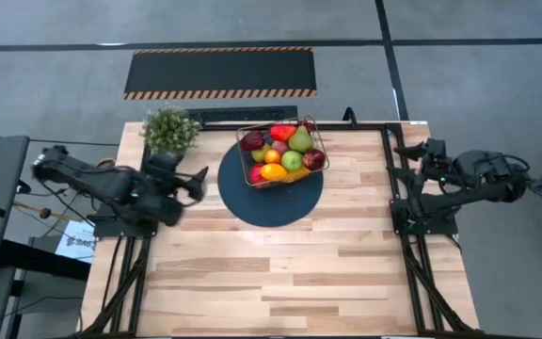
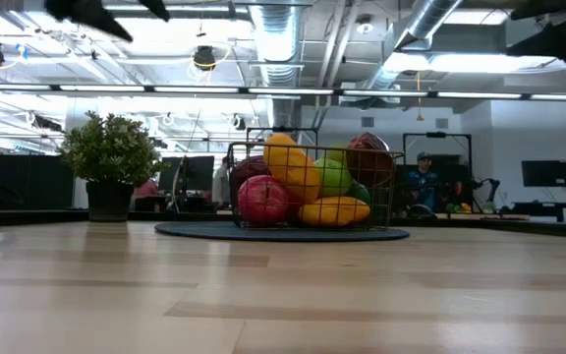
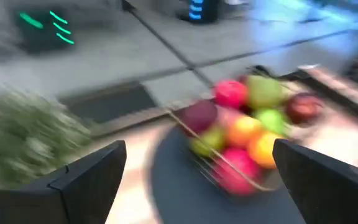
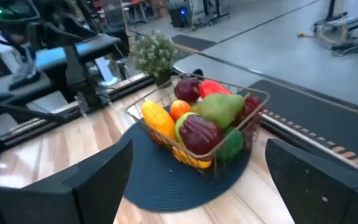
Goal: Build produce basket
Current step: Return to Home Position
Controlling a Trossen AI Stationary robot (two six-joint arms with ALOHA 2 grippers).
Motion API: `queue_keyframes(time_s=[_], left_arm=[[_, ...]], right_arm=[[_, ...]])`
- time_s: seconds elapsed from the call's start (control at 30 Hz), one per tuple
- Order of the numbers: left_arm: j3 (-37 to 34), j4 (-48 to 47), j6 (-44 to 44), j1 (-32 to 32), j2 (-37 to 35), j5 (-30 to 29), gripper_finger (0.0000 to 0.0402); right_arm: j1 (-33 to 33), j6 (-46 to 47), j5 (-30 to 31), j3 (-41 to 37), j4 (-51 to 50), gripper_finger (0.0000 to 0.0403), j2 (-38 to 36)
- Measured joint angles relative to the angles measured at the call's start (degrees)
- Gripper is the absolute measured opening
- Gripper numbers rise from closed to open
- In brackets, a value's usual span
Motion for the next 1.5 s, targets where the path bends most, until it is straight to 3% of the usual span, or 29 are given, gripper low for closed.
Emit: queue_keyframes(time_s=[0.07, 0.13, 0.23, 0.3, 0.4, 0.47, 0.57, 0.67, 0.83, 1.0, 1.3, 1.5], left_arm=[[-7.2, 11.5, 6.3, -1.0, -7.9, 4.7, 0.0392], [-13.2, 25.3, 15.5, -1.1, -15.2, 13.6, 0.0392], [-21.6, 46.0, 27.7, -0.8, -22.6, 27.2, 0.0392], [-26.1, 55.8, 34.2, -0.8, -25.8, 31.9, 0.0392], [-30.8, 61.1, 39.0, -0.7, -30.2, 31.8, 0.0392], [-33.0, 63.1, 43.4, -0.7, -32.1, 34.9, 0.0392], [-37.6, 72.2, 56.7, -0.7, -35.7, 47.8, 0.0392], [-40.9, 77.7, 61.5, 0.4, -40.8, 58.8, 0.0392], [-47.5, 71.9, 59.8, 1.8, -51.5, 58.3, 0.0392], [-55.3, 72.2, 59.0, 2.7, -61.5, 59.8, 0.0392], [-64.4, 73.1, 56.8, 3.3, -59.5, 62.2, 0.0392], [-64.3, 73.0, 60.8, 5.0, -60.1, 66.2, 0.0392]], right_arm=[[0.0, 0.0, -0.1, -1.6, 2.1, 0.0385, -0.8], [0.0, 0.1, -0.3, -3.0, 4.0, 0.0385, -1.6], [0.0, 1.6, -0.4, -5.6, 6.6, 0.0385, -1.6], [0.0, 1.6, -0.5, -7.3, 7.8, 0.0385, -1.6], [0.0, 1.1, -0.5, -10.2, 13.4, 0.0385, -1.2], [0.0, -1.9, -1.4, -12.0, 17.9, 0.0385, -1.2], [0.0, -4.2, -2.0, -15.2, 24.4, 0.0385, -1.7], [0.0, -4.5, -1.9, -18.1, 28.5, 0.0385, -3.1], [0.0, -4.3, -1.8, -24.8, 32.3, 0.0385, -8.9], [-0.1, -4.0, -1.4, -29.5, 36.0, 0.0385, -8.2], [0.0, -5.0, -1.2, -40.6, 46.3, 0.0385, -8.1], [-0.2, -11.5, 0.2, -44.3, 55.9, 0.0385, -7.4]])
